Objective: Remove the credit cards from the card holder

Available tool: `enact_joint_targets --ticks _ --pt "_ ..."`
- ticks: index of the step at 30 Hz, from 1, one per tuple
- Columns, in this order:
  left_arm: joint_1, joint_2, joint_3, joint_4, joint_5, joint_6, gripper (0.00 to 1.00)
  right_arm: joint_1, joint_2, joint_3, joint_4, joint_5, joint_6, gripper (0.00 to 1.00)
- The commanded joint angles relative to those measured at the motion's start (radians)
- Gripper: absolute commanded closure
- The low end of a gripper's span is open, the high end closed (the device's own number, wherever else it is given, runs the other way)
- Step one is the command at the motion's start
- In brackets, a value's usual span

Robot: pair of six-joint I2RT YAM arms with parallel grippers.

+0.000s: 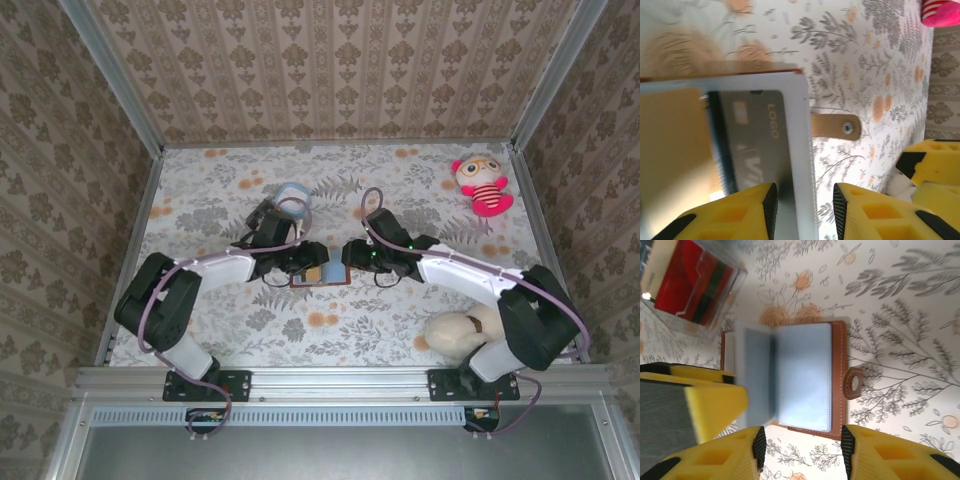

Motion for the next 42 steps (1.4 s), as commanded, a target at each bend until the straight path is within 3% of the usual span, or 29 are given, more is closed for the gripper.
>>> enact_joint_targets --ticks 1,7,15,25,32,42 --pt "-0.022 0.057 0.058 0.053 0.036 -0.023 0.62 -0.011 -0.045 -0.048 0.021 0.075 0.010 0.52" --pt "0.001 0.042 0.052 0.018 -0.009 -0.025 0.63 -0.013 -0.051 -0.052 0.018 0.060 -0.002 0.53" --pt "0.026 -0.017 0.033 -0.133 -0.117 0.021 0.69 0.001 0.025 0.003 0.027 0.005 0.008 0.63" --pt "0.025 0.051 0.039 -0.106 -0.114 0.003 0.80 0.032 0.170 0.090 -0.014 -0.038 0.007 0.68" --pt "0.025 0.081 0.039 -0.104 -0.116 -0.003 0.86 0.037 0.253 0.142 0.000 -0.152 -0.015 0.73" --pt "0.043 0.074 -0.012 -0.115 -0.180 -0.012 0.81 0.038 0.372 0.198 -0.095 -0.099 -0.010 0.73"
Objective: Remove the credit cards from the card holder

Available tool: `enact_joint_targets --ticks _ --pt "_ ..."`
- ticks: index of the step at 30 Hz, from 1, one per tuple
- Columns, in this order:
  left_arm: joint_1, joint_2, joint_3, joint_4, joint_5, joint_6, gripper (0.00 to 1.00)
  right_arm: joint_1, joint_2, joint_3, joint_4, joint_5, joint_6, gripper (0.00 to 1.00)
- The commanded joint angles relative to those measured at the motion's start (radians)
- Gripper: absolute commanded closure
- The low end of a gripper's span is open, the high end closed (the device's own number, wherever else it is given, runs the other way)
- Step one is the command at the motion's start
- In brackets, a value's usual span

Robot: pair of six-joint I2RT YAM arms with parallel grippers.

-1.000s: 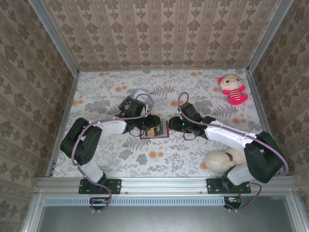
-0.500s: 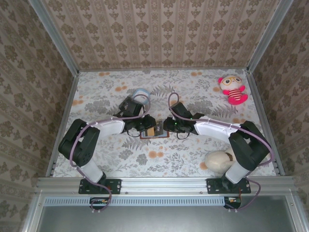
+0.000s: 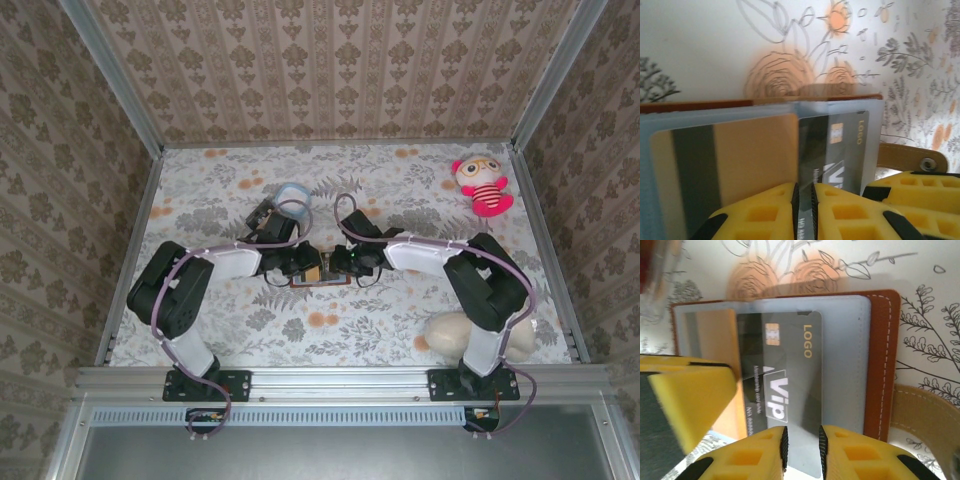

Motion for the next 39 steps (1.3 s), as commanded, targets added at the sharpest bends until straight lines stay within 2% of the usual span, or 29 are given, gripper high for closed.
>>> enact_joint_targets --ticks 1,6,13,18,24,29,39 --pt "0.021 -0.003 -0.040 -0.019 -0.038 -0.010 0.80 0.005 0.036 0.024 -0.068 0.018 -0.007 0.73" --pt "0.037 0.002 -0.073 0.011 -0.027 -0.025 0.77 0.002 0.060 0.024 -0.077 0.023 -0.001 0.73" --pt "0.052 0.026 -0.105 0.177 0.095 -0.082 0.64 0.000 0.067 0.024 -0.076 0.023 0.000 0.74" --pt "0.052 0.037 -0.098 0.204 0.129 -0.086 0.62 0.000 0.070 0.019 -0.072 0.019 0.003 0.74" --pt "0.039 0.033 -0.068 0.145 0.136 -0.035 0.61 -0.001 0.071 0.020 -0.070 0.018 0.003 0.75" --pt "0.028 0.034 -0.042 0.101 0.127 0.006 0.66 -0.001 0.071 0.023 -0.074 0.018 0.002 0.77" --pt "0.026 0.066 -0.023 0.123 0.191 0.032 0.75 -0.004 0.065 0.019 -0.073 0.016 0.000 0.78"
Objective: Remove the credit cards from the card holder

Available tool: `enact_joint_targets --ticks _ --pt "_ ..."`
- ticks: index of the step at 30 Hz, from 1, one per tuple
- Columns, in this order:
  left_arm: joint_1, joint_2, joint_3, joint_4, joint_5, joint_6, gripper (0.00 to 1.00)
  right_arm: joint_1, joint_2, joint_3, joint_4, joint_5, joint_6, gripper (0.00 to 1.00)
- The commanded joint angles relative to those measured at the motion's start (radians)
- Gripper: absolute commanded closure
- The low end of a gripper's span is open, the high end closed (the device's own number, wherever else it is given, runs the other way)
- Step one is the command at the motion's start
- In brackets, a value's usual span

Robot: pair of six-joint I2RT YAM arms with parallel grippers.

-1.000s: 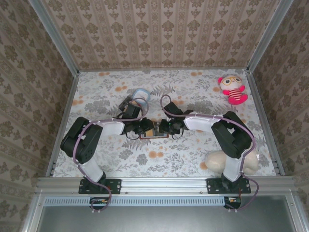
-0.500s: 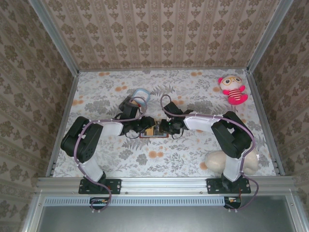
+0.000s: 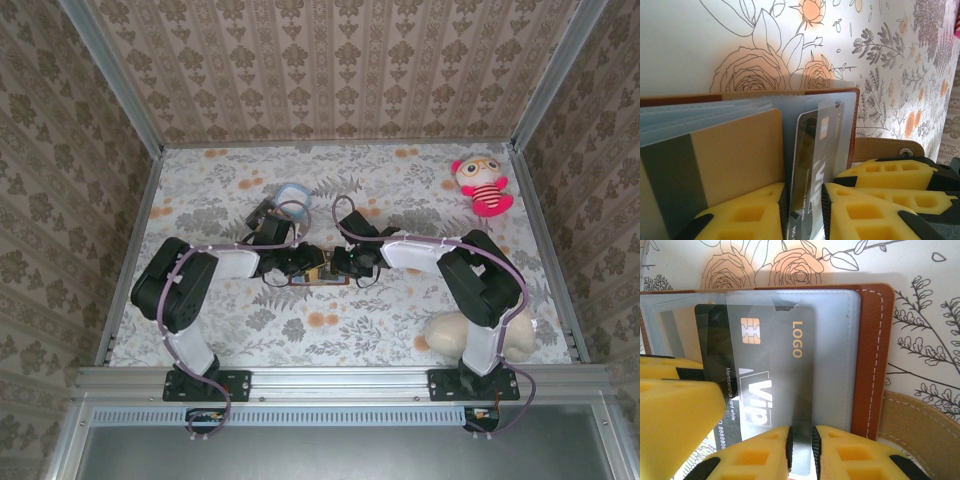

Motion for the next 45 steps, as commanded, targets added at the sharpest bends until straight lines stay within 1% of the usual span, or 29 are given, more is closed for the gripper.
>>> enact_joint_targets --ticks 1,8,13,20,24,29,32,35,38,42,43,45 --pt "-0.005 0.020 0.014 -0.029 0.030 0.035 0.77 -0.004 0.030 0.002 -0.059 0.016 0.000 0.78" --pt "0.002 -0.004 0.014 -0.066 0.003 0.054 0.89 -0.007 0.023 0.000 -0.061 0.016 -0.002 0.78" --pt "0.015 -0.056 0.011 -0.125 -0.041 0.085 1.00 -0.012 0.017 -0.006 -0.060 0.019 -0.002 0.78" --pt "0.024 -0.119 0.007 -0.186 -0.082 0.121 1.00 -0.015 0.012 -0.007 -0.060 0.018 -0.002 0.78" --pt "0.030 -0.164 0.005 -0.239 -0.132 0.148 1.00 -0.016 0.012 -0.007 -0.066 0.015 -0.002 0.78" --pt "0.038 -0.259 0.007 -0.290 -0.179 0.199 1.00 -0.018 -0.008 -0.007 -0.060 -0.011 0.000 0.77" --pt "0.038 -0.334 0.023 -0.333 -0.196 0.245 1.00 -0.018 -0.055 -0.007 -0.050 -0.033 -0.003 0.75" --pt "0.038 -0.416 0.035 -0.372 -0.217 0.298 1.00 -0.018 -0.132 -0.009 -0.044 -0.037 -0.018 0.70" --pt "0.038 -0.514 0.038 -0.413 -0.263 0.355 1.00 -0.019 -0.229 -0.018 -0.045 -0.028 -0.036 0.61" --pt "0.042 -0.631 0.039 -0.475 -0.367 0.443 1.00 -0.027 -0.339 -0.042 -0.069 0.037 -0.059 0.35" --pt "0.046 -0.653 0.044 -0.493 -0.387 0.472 1.00 -0.032 -0.358 -0.048 -0.085 0.061 -0.067 0.30" --pt "0.065 -0.681 0.067 -0.539 -0.391 0.531 1.00 -0.048 -0.389 -0.055 -0.116 0.103 -0.078 0.21"
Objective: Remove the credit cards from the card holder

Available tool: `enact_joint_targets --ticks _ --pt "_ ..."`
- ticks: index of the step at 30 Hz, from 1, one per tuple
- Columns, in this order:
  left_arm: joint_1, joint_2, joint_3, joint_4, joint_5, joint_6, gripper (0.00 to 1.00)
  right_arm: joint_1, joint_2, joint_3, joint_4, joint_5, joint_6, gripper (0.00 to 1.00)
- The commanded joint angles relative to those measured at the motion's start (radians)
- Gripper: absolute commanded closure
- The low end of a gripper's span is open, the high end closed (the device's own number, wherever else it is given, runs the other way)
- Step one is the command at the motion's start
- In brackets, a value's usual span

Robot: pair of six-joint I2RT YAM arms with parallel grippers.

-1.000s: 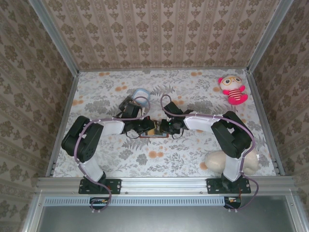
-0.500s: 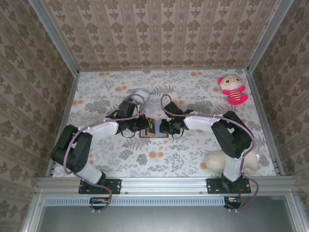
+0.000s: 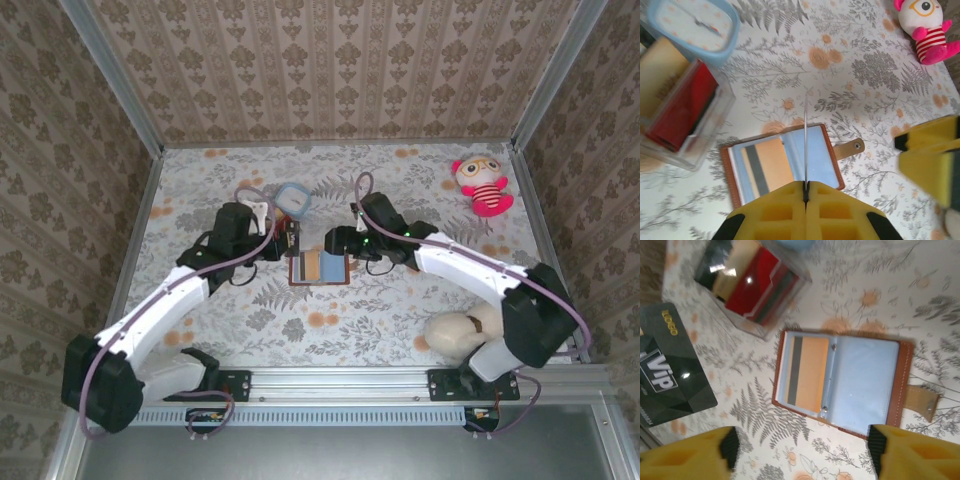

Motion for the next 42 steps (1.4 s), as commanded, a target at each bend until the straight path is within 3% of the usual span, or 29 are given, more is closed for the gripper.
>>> enact_joint_targets --ticks 1,10,16,24,27,33,42 --pt "0.033 -0.045 0.065 -0.115 -0.070 0.147 1.00 -0.034 -0.046 -0.037 -0.092 0.098 -0.032 0.17" --pt "0.158 0.002 0.205 -0.211 -0.073 0.321 1.00 -0.113 -0.154 -0.118 -0.080 0.134 -0.040 0.00" --pt "0.211 0.134 0.283 -0.171 -0.142 0.430 1.00 -0.127 -0.153 -0.147 -0.042 0.103 -0.031 0.00" --pt "0.251 0.356 0.339 -0.047 -0.079 0.618 1.00 -0.154 -0.142 -0.169 -0.024 0.069 -0.008 0.00" --pt "0.252 0.434 0.394 -0.059 -0.117 0.689 1.00 -0.171 -0.137 -0.175 -0.015 0.045 -0.005 0.00" --pt "0.264 0.492 0.414 -0.035 -0.056 0.756 1.00 -0.188 -0.133 -0.172 0.007 -0.001 -0.003 0.00" --pt "0.276 0.548 0.426 -0.077 -0.096 0.795 1.00 -0.199 -0.123 -0.163 0.008 -0.020 0.006 0.00"
